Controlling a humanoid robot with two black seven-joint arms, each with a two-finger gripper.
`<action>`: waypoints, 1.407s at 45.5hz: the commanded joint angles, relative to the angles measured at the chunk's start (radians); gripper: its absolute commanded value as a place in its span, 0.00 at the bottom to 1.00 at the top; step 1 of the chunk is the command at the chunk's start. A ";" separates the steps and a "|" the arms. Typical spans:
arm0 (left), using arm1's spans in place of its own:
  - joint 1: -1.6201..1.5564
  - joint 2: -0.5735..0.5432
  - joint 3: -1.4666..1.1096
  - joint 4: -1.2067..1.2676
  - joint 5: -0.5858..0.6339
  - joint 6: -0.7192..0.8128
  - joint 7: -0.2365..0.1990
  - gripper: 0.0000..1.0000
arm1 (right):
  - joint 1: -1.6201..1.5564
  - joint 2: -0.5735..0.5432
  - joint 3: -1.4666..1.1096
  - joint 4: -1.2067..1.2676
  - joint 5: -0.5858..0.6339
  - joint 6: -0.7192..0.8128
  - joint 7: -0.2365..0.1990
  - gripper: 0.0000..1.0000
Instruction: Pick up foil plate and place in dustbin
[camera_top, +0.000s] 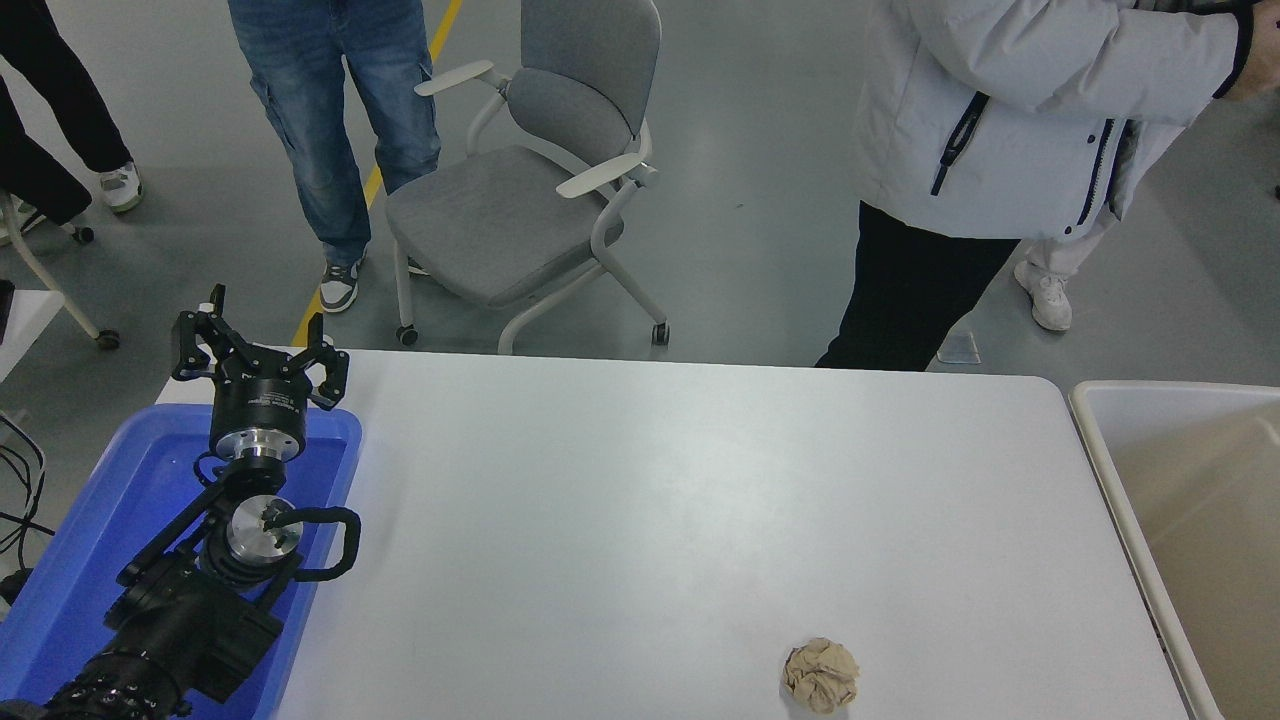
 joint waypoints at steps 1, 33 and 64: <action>0.000 0.000 0.000 0.000 0.000 0.000 0.000 0.99 | 0.059 0.026 0.060 -0.043 0.287 0.002 0.001 1.00; 0.000 0.000 0.000 0.000 0.000 0.000 0.000 0.99 | 0.395 0.249 0.013 -0.032 0.334 0.002 -0.009 1.00; 0.000 0.000 0.000 0.000 0.000 0.000 0.000 0.99 | 1.214 0.643 -1.061 0.204 0.257 0.011 -0.046 1.00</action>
